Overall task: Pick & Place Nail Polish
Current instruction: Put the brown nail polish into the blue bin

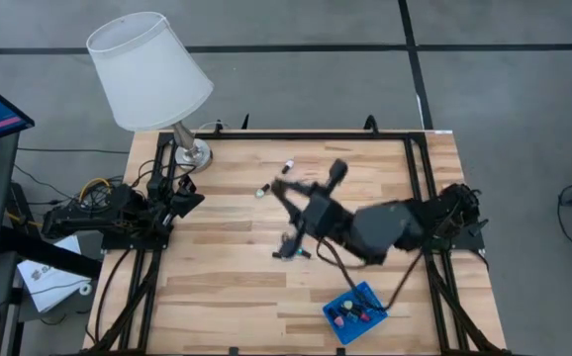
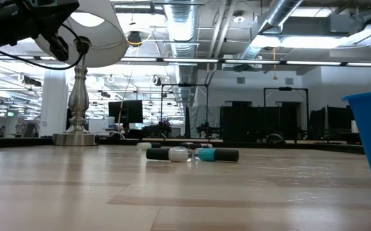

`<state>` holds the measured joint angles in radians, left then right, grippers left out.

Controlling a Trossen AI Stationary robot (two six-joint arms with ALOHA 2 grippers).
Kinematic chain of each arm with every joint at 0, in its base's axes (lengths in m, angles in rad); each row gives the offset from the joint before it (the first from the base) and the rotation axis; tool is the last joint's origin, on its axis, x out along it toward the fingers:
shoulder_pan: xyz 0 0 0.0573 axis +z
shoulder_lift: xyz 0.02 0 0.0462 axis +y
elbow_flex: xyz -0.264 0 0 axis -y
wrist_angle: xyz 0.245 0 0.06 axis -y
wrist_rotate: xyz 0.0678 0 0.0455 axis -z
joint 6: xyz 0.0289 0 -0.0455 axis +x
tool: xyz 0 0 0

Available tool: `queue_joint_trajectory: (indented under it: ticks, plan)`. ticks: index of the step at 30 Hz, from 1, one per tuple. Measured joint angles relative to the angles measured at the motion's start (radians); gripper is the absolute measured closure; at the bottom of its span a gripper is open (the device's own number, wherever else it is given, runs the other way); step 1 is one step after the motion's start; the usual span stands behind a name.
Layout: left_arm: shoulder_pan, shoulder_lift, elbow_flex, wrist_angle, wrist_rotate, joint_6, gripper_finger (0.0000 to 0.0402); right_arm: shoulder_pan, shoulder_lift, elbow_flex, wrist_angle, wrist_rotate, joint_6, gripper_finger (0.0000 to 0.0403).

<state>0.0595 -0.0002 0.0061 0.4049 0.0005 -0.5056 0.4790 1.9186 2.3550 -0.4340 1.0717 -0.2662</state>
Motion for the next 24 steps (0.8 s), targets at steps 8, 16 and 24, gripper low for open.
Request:
queue_joint_trajectory:
  ticks: [8,16,24]
  plan:
    - [0.000,0.000,0.000,0.000,0.000,0.000,0.0401,0.092,0.000,0.000,-0.633,-0.031,0.982,0.0355]
    - [0.000,0.000,0.000,0.000,0.000,0.000,0.0401,0.214,-0.001,-0.086,-1.014,-0.209,1.583,0.0355]
    - [0.000,0.000,0.000,0.000,0.000,0.000,0.0401,0.256,0.000,-0.291,-0.999,-0.503,1.632,0.0357]
